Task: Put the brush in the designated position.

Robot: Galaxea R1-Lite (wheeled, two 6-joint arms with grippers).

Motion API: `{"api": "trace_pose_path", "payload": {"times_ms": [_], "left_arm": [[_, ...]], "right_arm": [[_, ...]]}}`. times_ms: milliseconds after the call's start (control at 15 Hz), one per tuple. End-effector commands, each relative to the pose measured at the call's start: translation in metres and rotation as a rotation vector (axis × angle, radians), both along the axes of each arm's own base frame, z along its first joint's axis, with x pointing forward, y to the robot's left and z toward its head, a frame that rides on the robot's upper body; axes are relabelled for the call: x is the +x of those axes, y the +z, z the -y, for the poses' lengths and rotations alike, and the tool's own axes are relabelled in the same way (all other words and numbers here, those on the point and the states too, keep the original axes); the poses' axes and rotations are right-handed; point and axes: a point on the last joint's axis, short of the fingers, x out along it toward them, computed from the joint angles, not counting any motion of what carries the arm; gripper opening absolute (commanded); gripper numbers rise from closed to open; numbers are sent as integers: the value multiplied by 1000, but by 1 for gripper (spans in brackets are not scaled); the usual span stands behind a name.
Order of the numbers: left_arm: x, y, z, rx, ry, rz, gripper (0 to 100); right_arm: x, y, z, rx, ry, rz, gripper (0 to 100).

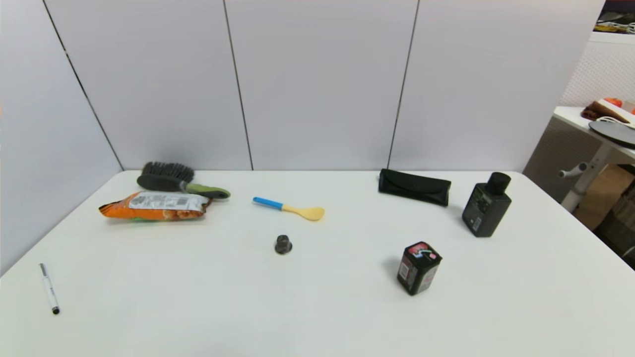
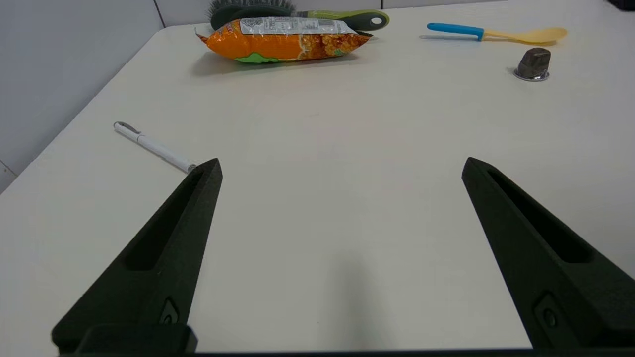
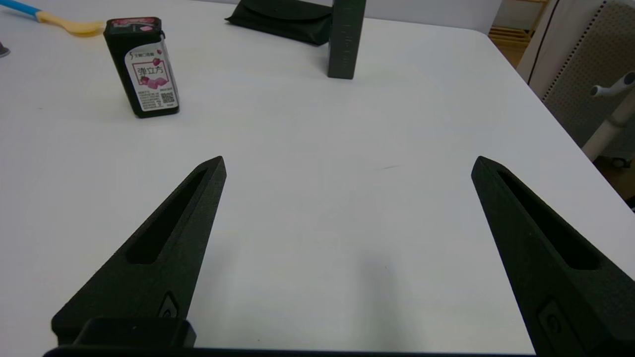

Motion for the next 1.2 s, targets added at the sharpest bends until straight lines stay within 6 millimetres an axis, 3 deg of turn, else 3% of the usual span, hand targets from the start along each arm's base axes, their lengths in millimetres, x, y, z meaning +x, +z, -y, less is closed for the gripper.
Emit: {"api": "trace_pose_path", "payload": {"times_ms": [67,1200], "left_arm": [[0,-1,-1,-52,35,-4,100],[0,-1,-1,-69,41,-3,100]], "right_arm": [[0,0,0,-1,1,-2,100],[0,-1,0,3,-4,-4,100]]}}
